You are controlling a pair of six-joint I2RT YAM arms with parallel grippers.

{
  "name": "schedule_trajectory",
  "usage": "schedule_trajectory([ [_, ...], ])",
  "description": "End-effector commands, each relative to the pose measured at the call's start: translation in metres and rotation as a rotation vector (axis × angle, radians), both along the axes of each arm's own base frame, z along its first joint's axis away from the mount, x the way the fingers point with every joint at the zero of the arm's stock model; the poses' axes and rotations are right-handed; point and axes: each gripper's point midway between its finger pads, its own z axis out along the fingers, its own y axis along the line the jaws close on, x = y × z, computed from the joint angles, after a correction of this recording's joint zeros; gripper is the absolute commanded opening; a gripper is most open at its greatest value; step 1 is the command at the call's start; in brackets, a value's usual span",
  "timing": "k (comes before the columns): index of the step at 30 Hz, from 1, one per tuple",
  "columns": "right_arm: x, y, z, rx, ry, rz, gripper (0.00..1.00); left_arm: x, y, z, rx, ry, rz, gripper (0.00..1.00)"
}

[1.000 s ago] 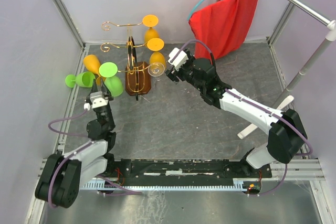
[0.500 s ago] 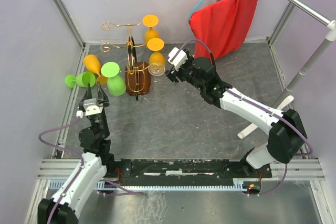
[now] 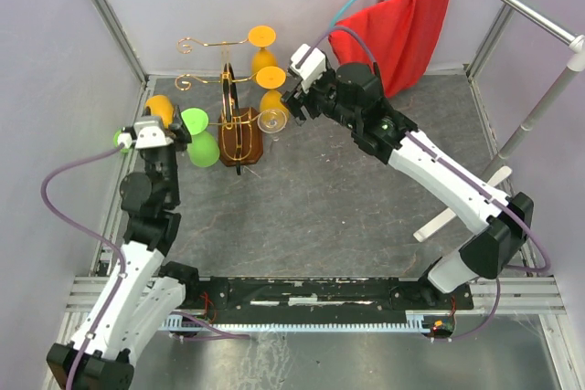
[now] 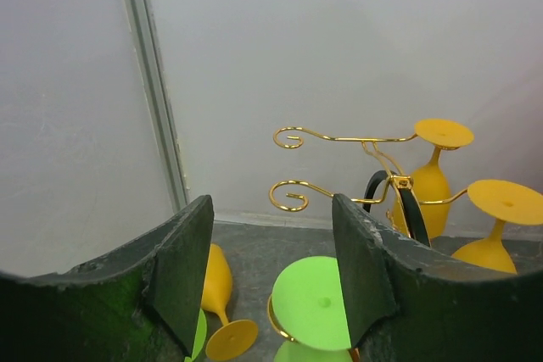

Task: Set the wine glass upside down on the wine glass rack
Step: Turn the wine glass upside down at the wine rack, then adjust the wine rack at the center of the board.

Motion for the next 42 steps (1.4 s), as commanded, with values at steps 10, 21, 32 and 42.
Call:
schedule_trajectory([
  [10,-0.003,0.02,0.015,0.044,0.206,0.009,0.84,0.063,0.028,0.007,-0.079,0.259,0.254,0.76],
  [21,0.0,0.057,0.024,-0.013,0.132,0.103,0.97,0.104,0.052,0.014,-0.141,0.389,0.207,0.83],
  [32,-0.016,0.107,0.034,0.028,0.061,0.256,0.99,0.097,0.113,-0.046,-0.289,0.546,0.295,0.84],
  [42,-0.037,0.151,0.014,0.01,-0.029,0.443,0.77,0.091,0.133,-0.097,-0.366,0.633,0.311,0.84],
])
